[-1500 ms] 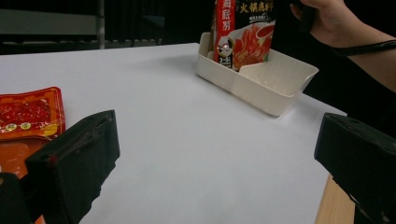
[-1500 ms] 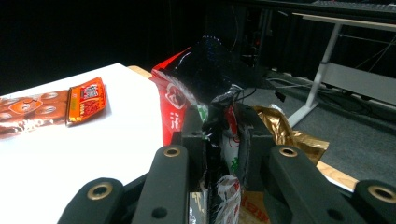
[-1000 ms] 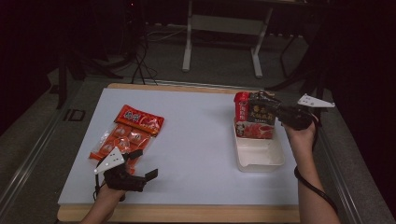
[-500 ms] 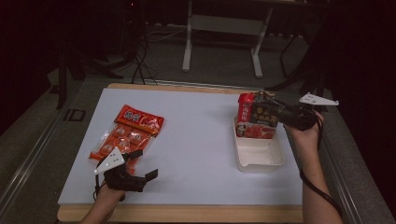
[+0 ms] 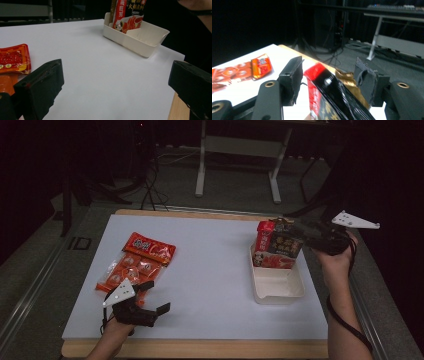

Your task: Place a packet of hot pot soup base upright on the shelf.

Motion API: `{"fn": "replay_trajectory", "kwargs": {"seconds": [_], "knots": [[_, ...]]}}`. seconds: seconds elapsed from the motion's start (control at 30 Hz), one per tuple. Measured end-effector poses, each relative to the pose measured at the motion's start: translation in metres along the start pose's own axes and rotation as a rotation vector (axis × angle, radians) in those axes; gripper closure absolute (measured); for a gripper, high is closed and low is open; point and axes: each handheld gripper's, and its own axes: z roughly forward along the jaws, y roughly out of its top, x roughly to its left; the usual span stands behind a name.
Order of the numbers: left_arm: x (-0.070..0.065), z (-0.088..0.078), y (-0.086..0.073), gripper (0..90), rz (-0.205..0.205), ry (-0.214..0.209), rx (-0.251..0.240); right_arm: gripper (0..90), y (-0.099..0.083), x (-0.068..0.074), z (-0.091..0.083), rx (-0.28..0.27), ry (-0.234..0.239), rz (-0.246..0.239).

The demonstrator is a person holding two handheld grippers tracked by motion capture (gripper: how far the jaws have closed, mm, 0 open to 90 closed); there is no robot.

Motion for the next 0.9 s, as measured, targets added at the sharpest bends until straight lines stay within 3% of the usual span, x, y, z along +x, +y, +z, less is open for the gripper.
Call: {"fn": "replay_trajectory", "kwargs": {"seconds": [0.17, 0.23, 0.3, 0.37, 0.43, 0.53, 0.63, 0.77, 0.9], "knots": [[-0.001, 0.001, 0.001, 0.6, 0.008, -0.017, 0.018, 35.1, 0.008, 0.014, 0.000, -0.020, 0.054, -0.003], [-0.001, 0.000, 0.002, 6.0, -0.004, -0.021, 0.028, 30.0, 0.008, 0.021, 0.003, -0.024, 0.080, 0.006], [-0.002, 0.000, 0.003, 6.0, -0.006, -0.020, 0.038, 21.9, 0.005, 0.030, 0.008, -0.018, 0.115, 0.007], [-0.003, 0.000, 0.003, 6.0, -0.017, -0.027, 0.047, 17.8, 0.002, 0.040, 0.011, -0.018, 0.113, 0.002], [-0.004, 0.000, 0.004, 5.1, -0.023, -0.020, 0.067, 13.3, -0.002, 0.047, 0.015, -0.027, 0.143, 0.025], [-0.004, -0.001, 0.006, 2.6, -0.034, -0.015, 0.111, 13.7, -0.008, 0.058, 0.019, -0.027, 0.173, 0.032], [-0.005, -0.006, 0.010, 2.7, -0.013, 0.012, 0.099, 14.2, -0.016, 0.070, 0.021, -0.024, 0.198, -0.001], [-0.002, -0.012, 0.016, 2.8, -0.013, 0.006, 0.081, 15.8, -0.027, 0.084, 0.020, -0.024, 0.231, -0.006], [0.002, -0.017, 0.021, 4.6, 0.004, 0.033, 0.088, 15.7, -0.032, 0.098, 0.015, -0.015, 0.254, -0.030]]}}
